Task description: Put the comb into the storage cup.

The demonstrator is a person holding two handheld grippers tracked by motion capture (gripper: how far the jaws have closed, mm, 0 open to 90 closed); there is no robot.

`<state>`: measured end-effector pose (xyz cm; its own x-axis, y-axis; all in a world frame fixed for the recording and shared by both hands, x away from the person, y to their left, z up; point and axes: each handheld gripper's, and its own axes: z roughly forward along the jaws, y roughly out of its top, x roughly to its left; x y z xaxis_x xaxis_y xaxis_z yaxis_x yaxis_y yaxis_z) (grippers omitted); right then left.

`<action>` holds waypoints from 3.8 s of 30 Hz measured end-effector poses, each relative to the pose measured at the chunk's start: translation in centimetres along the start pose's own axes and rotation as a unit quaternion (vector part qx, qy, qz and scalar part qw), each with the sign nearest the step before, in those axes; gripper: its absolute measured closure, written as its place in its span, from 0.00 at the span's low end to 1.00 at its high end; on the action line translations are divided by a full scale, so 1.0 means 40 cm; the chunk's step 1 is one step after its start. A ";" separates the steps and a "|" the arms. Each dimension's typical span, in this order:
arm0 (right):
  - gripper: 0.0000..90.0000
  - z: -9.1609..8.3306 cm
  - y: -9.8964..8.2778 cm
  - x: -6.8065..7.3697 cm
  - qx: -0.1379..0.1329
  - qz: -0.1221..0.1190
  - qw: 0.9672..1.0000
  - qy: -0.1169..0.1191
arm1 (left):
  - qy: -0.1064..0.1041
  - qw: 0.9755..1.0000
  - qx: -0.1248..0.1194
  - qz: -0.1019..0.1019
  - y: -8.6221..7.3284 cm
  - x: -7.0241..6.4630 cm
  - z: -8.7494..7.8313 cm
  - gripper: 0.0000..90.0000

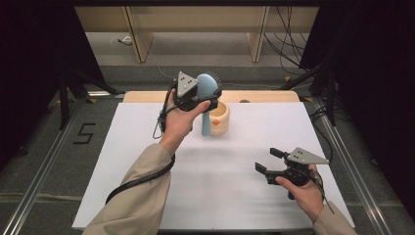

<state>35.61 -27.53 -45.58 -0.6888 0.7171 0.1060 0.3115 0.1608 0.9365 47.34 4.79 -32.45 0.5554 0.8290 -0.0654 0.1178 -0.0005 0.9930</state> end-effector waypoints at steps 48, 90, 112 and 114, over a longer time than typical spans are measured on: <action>0.18 -0.002 -0.007 -0.006 0.001 0.010 1.000 -0.001 | -0.001 1.000 -0.022 0.005 0.020 0.015 0.025 0.22; 0.18 -0.002 -0.009 -0.010 0.002 0.014 1.000 0.001 | -0.028 0.998 -0.057 0.011 0.054 0.013 0.050 0.22; 0.18 -0.001 -0.011 -0.010 0.001 0.015 1.000 0.002 | -0.035 0.997 -0.064 0.025 0.053 0.015 0.069 0.22; 0.18 0.000 -0.011 -0.010 0.002 0.015 1.000 0.002 | -0.036 0.997 -0.065 0.026 0.052 0.015 0.071 0.22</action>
<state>35.75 -27.89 -46.02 -0.6816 0.7190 0.1357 0.3345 0.1413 0.9317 50.26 3.69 -30.70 0.6161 0.7875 -0.0153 -0.0180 0.0335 0.9993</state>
